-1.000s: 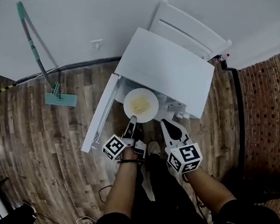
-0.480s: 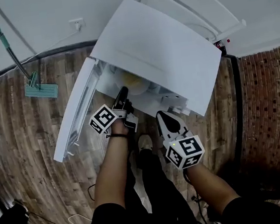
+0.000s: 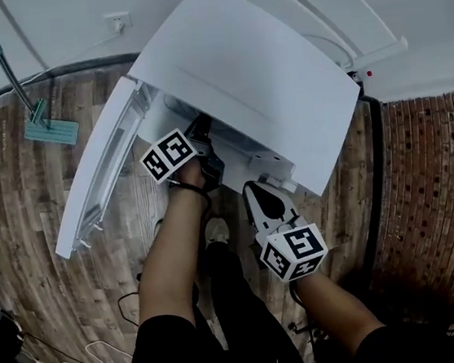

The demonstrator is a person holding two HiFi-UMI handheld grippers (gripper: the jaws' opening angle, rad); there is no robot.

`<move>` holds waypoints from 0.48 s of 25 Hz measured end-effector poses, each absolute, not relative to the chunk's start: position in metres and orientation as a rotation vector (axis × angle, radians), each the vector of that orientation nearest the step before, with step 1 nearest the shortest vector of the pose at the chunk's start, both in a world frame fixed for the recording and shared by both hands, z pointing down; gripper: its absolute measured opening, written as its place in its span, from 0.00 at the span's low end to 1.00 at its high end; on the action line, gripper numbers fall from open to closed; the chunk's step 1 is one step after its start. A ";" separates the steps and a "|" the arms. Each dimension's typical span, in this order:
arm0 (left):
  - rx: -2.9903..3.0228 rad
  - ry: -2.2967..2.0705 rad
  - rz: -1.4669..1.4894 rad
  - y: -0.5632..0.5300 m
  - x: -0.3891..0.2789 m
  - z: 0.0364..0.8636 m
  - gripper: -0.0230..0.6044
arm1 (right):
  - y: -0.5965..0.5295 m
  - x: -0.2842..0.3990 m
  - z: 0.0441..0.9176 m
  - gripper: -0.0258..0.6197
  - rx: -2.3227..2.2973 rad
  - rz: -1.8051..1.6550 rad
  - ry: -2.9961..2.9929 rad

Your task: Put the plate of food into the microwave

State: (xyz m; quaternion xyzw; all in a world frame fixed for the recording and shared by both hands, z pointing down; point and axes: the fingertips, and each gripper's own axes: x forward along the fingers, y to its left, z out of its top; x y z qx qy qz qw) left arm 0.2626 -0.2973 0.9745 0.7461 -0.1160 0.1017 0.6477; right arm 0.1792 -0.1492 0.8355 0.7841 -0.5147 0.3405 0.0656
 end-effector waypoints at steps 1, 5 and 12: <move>1.715 -0.277 0.244 -0.298 0.265 0.975 0.06 | -0.149 0.180 0.835 0.06 2.363 1.030 -1.555; 1.869 -0.334 0.328 -0.305 0.274 0.974 0.06 | -0.147 0.179 0.835 0.06 2.345 1.039 -1.568; 2.494 -0.641 0.702 -0.328 0.266 0.976 0.37 | -0.151 0.176 0.836 0.06 2.336 1.053 -1.603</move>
